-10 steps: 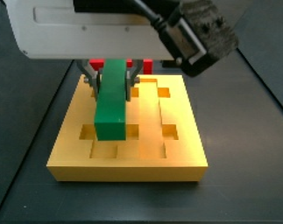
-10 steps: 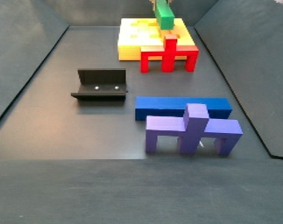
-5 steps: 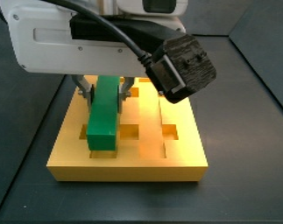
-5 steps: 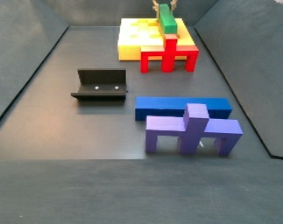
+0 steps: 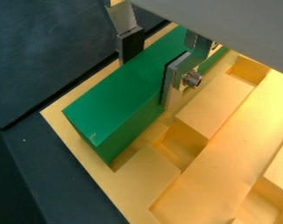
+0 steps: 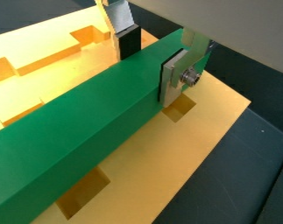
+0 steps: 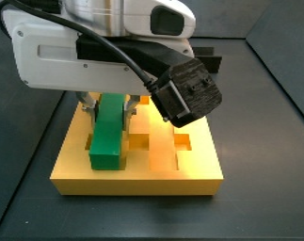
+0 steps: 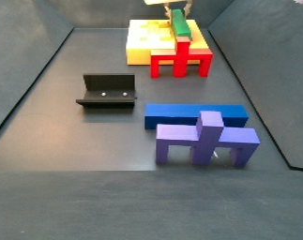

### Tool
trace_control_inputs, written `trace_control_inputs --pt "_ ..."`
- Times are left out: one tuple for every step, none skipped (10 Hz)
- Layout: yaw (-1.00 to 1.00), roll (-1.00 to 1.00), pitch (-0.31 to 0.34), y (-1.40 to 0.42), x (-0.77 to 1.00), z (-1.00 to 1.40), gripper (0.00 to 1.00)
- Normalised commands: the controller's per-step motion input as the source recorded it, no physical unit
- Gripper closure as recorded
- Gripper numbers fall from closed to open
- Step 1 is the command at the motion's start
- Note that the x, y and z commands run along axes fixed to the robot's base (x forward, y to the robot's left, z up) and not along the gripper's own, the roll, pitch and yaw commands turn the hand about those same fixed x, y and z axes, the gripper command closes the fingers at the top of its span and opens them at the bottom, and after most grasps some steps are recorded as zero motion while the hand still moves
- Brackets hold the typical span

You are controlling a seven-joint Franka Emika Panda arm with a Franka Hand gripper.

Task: Pick up the green object. Move up. Move to above the board. Insert the green object.
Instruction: Insert the green object.

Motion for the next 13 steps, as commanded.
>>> trace_control_inputs --pt "0.00 0.15 0.003 -0.02 0.11 -0.22 1.00" --pt "0.00 0.15 0.027 0.00 0.17 -0.20 1.00" --pt "0.00 0.13 0.043 0.00 0.19 -0.15 1.00" --pt "-0.05 0.13 0.073 -0.01 0.26 -0.11 1.00" --pt "-0.07 0.12 0.077 -0.01 0.24 -0.11 1.00" --pt "0.00 0.06 0.036 -0.01 0.07 -0.17 1.00" --pt "0.00 0.00 0.000 -0.03 0.04 -0.27 1.00" --pt "0.00 -0.03 -0.020 0.00 -0.01 -0.43 1.00" --pt "0.00 -0.11 -0.087 0.00 -0.13 -0.52 1.00" --pt "0.00 -0.23 -0.087 0.03 -0.05 -0.46 1.00" --pt "0.00 -0.23 -0.051 0.00 0.00 -0.25 1.00" --pt "-0.04 -0.09 -0.004 -0.13 0.04 -0.21 1.00" --pt "-0.13 -0.12 -0.020 0.00 0.00 -0.22 1.00"
